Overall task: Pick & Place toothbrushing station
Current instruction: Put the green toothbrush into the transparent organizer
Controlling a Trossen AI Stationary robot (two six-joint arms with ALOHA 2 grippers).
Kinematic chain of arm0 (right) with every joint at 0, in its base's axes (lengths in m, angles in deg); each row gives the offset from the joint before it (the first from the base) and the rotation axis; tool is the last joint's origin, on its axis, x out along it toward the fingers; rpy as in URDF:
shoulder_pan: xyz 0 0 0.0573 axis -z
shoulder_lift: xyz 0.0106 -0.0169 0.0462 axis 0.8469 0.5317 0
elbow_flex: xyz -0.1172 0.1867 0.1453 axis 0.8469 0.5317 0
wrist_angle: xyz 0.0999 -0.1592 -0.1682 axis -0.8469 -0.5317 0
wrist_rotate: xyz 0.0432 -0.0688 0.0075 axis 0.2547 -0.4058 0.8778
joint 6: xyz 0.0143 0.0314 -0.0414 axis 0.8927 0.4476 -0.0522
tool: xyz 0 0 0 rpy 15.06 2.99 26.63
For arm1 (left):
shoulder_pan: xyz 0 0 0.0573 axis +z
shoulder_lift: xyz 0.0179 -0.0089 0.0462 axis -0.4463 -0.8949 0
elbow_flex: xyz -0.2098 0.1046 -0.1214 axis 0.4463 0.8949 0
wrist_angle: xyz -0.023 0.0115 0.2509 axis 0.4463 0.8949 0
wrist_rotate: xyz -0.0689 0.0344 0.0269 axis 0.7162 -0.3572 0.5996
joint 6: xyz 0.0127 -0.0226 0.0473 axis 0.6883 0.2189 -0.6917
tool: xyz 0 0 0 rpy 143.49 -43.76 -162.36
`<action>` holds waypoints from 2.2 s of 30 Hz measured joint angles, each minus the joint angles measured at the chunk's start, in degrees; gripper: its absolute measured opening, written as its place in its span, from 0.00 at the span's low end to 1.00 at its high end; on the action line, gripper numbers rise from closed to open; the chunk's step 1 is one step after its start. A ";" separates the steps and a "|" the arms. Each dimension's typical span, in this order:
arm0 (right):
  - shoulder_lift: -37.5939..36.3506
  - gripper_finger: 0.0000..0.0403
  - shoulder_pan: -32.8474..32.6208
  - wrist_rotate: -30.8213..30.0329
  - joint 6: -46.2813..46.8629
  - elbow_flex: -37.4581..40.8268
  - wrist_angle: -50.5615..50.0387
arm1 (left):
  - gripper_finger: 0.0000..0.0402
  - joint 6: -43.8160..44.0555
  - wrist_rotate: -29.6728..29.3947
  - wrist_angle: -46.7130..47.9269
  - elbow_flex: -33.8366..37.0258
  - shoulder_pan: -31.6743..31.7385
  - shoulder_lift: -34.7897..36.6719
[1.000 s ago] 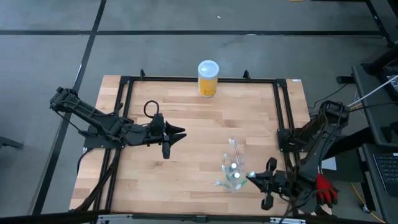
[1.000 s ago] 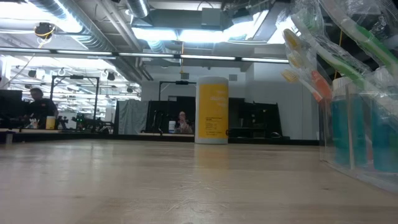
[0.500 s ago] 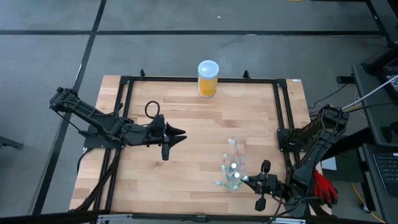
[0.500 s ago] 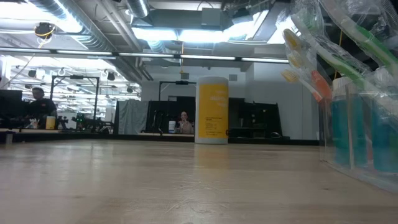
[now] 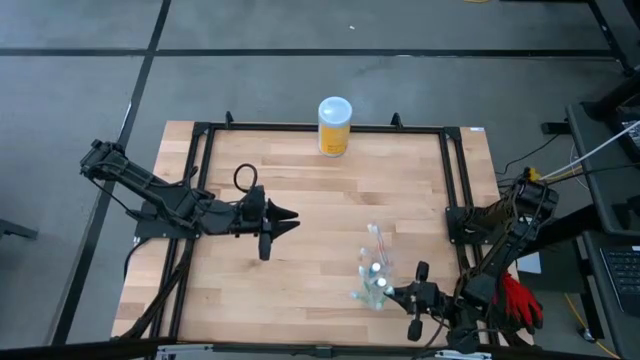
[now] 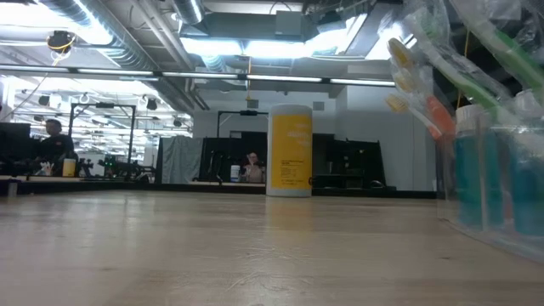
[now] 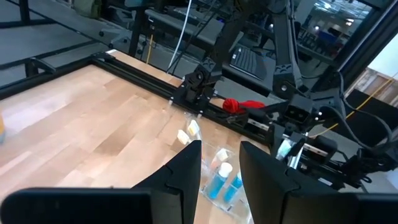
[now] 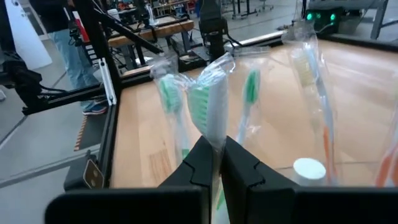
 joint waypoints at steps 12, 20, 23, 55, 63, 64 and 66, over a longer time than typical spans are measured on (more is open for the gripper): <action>0.01 0.07 1.73 2.86 1.85 0.00 0.96 | 0.26 -1.38 -0.02 0.04 0.00 0.00 0.00; -0.01 0.08 1.73 0.00 5.03 0.00 5.15 | 0.26 -1.86 0.35 0.06 0.00 0.00 0.00; -0.01 0.08 1.73 1.21 5.24 0.00 6.31 | 0.26 -1.86 0.37 0.06 0.00 0.00 0.00; -1.42 0.47 3.51 6.63 1.03 0.00 4.83 | 0.26 -1.82 0.42 0.79 0.00 0.02 0.00; -3.14 0.54 5.11 12.83 0.98 0.00 5.49 | 0.26 -1.84 0.42 1.93 -0.02 0.02 0.00; -3.14 0.54 5.42 14.21 0.98 0.00 5.66 | 0.26 -1.82 0.42 2.15 -0.02 0.02 0.00; -3.14 0.55 5.98 16.30 0.94 0.00 5.73 | 0.26 -1.84 0.42 2.23 -0.02 0.02 0.00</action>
